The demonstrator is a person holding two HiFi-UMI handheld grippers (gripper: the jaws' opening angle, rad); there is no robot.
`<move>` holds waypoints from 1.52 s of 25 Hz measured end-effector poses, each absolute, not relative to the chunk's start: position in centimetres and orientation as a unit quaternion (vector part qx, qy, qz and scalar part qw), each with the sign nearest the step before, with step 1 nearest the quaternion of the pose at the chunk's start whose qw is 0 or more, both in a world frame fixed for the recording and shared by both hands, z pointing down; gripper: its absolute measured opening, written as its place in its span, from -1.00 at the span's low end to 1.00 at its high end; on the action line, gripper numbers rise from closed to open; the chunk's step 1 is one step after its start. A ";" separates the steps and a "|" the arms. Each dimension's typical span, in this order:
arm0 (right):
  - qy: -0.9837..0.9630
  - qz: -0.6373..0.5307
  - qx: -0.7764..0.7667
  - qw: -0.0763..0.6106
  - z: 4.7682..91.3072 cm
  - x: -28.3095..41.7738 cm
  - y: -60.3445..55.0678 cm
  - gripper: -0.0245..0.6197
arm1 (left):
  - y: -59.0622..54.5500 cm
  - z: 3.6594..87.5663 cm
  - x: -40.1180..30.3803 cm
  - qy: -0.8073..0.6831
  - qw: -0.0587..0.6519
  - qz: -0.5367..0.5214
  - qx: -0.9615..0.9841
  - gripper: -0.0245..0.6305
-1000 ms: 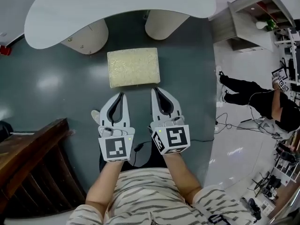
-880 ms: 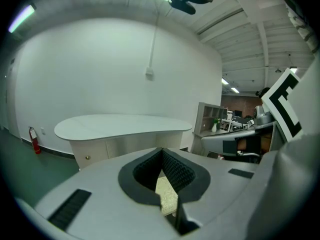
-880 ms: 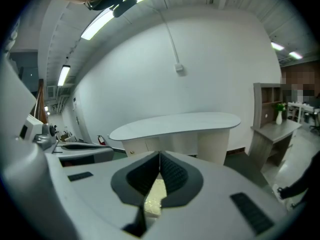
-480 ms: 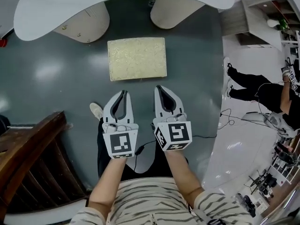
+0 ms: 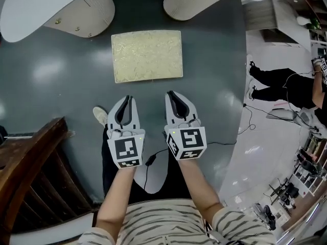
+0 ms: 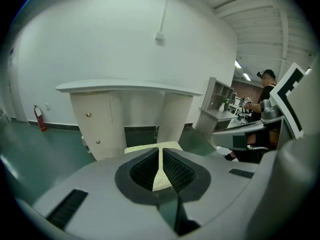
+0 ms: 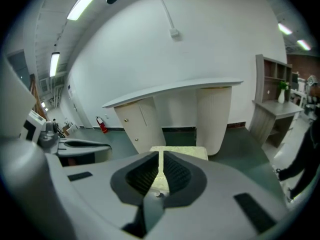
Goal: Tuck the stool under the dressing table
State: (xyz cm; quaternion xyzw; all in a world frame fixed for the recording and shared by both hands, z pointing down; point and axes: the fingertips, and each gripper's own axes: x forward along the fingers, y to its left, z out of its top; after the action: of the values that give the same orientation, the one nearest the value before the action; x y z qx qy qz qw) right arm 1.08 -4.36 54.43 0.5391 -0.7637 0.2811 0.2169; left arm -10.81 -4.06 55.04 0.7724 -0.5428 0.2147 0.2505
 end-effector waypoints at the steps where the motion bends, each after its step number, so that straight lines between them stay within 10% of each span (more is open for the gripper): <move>1: -0.760 0.288 0.539 0.219 55.2 1.3 -4.4 -0.84 | -4.0 55.7 -10.7 -0.542 0.260 0.216 0.770 -0.90; 38: -0.650 0.412 0.562 0.303 76.0 7.2 -5.2 -0.06 | -4.3 75.5 -10.5 -0.542 0.401 0.314 0.668 -0.20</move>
State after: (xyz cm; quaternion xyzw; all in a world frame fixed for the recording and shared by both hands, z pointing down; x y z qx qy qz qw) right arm 7.18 -5.25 75.98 0.5616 -0.6501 0.4122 0.3035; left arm -10.47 -4.29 75.50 0.6684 -0.5419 0.3140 0.4014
